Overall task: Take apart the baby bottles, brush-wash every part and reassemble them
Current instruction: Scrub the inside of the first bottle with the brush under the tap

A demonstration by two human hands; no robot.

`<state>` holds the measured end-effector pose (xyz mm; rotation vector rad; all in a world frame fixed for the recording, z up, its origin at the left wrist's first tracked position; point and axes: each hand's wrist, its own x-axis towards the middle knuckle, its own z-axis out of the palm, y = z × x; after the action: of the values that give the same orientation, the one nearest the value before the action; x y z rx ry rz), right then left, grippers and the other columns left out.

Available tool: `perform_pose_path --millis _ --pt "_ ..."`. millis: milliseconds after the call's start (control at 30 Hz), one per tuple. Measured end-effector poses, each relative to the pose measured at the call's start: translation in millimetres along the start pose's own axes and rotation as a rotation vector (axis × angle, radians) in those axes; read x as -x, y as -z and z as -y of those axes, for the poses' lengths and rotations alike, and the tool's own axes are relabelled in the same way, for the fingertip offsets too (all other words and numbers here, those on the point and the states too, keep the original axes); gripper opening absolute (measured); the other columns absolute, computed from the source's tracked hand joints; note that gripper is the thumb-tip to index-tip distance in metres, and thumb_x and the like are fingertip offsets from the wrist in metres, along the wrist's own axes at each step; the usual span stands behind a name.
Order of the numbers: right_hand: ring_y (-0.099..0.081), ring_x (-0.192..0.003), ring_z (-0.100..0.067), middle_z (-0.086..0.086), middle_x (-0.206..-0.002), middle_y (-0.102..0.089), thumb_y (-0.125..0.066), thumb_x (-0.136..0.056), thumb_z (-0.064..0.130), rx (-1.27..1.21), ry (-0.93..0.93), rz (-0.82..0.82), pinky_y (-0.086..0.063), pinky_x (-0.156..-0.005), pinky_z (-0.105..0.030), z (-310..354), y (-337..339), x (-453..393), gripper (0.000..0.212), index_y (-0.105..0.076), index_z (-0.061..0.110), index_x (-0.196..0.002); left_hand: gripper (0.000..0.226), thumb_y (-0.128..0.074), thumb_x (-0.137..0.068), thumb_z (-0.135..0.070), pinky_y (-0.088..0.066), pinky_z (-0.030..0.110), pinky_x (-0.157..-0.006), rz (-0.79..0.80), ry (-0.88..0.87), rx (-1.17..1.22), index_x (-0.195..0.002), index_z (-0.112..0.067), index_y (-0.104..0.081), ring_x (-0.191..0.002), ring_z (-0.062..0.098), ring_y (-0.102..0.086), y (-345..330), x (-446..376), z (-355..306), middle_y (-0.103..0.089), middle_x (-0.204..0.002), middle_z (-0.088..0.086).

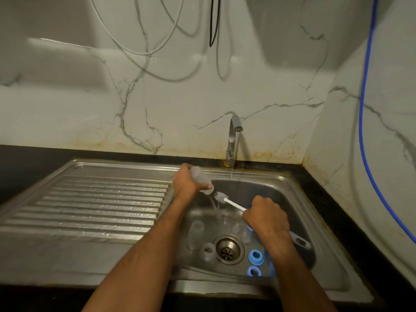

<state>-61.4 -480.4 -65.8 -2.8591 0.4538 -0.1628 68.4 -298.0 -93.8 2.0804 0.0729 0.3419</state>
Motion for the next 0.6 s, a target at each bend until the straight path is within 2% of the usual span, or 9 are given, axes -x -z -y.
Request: perform_pose_path --millis 67,167,200,267,433,500,600 --pt "-0.046 -0.061 -0.01 0.005 -0.073 -0.048 -0.058 -0.096 0.028 -0.008 0.018 -0.039 -0.034 -0.053 -0.026 11.8 1.7 5.9 0.012 -0.054 0.02 -0.088 0.077 -0.097 -0.058 -0.021 -0.054 0.034 -0.085 -0.021 0.002 0.038 -0.117 -0.018 -0.048 -0.107 0.02 -0.054 13.6 0.3 0.2 -0.059 -0.118 0.003" --pt "-0.057 -0.068 -0.014 0.003 -0.077 -0.056 -0.058 -0.096 0.031 -0.053 0.057 -0.084 -0.049 -0.061 -0.031 33.8 2.3 13.2 0.013 -0.058 0.019 -0.091 0.073 -0.098 -0.057 -0.019 -0.054 0.03 -0.08 -0.062 -0.065 0.068 -0.112 -0.02 -0.05 -0.106 0.018 -0.054 39.1 0.4 3.2 -0.058 -0.112 -0.003" --pt "-0.059 -0.07 -0.015 0.003 -0.079 -0.059 -0.057 -0.096 0.032 -0.072 0.074 -0.092 -0.052 -0.064 -0.033 43.3 1.9 15.9 0.015 -0.061 0.018 -0.093 0.072 -0.097 -0.058 -0.018 -0.054 0.03 -0.08 -0.075 -0.087 0.082 -0.114 -0.019 -0.052 -0.106 0.018 -0.055 50.3 -0.1 6.8 -0.059 -0.114 -0.002" --pt "-0.059 -0.071 -0.017 0.002 -0.082 -0.06 -0.056 -0.097 0.035 -0.099 0.111 -0.107 -0.048 -0.062 -0.033 64.5 1.9 21.7 0.021 -0.065 0.016 -0.097 0.072 -0.095 -0.062 -0.015 -0.056 0.031 -0.08 -0.086 -0.112 0.106 -0.122 -0.018 -0.055 -0.106 0.018 -0.056 75.0 -0.9 14.9 -0.061 -0.121 0.001" --pt "-0.055 -0.071 -0.02 0.0 -0.088 -0.063 -0.058 -0.099 0.04 -0.163 0.184 -0.095 -0.04 -0.059 -0.028 125.8 -5.4 38.5 0.027 -0.071 0.018 -0.105 0.08 -0.094 -0.064 -0.01 -0.056 0.039 -0.089 -0.163 -0.063 0.113 -0.131 -0.015 -0.052 -0.111 0.024 -0.06 148.6 -7.3 50.6 -0.062 -0.126 0.005" --pt "-0.05 -0.067 -0.018 0.002 -0.083 -0.06 -0.057 -0.1 0.041 -0.192 0.225 -0.088 -0.037 -0.056 -0.028 149.6 -12.8 47.6 0.026 -0.071 0.018 -0.101 0.081 -0.093 -0.065 -0.009 -0.055 0.043 -0.096 -0.189 -0.003 0.118 -0.134 -0.012 -0.05 -0.117 0.027 -0.06 180.9 -10.0 70.1 -0.062 -0.129 0.008" --pt "-0.056 -0.064 -0.013 0.004 -0.079 -0.064 -0.058 -0.1 0.043 -0.261 0.29 -0.08 -0.042 -0.057 -0.029 186.6 -28.3 59.8 0.028 -0.071 0.018 -0.093 0.079 -0.093 -0.064 -0.008 -0.054 0.049 -0.098 -0.237 0.051 0.124 -0.132 -0.009 -0.053 -0.119 0.03 -0.061 230.3 -13.8 100.9 -0.064 -0.131 0.011"
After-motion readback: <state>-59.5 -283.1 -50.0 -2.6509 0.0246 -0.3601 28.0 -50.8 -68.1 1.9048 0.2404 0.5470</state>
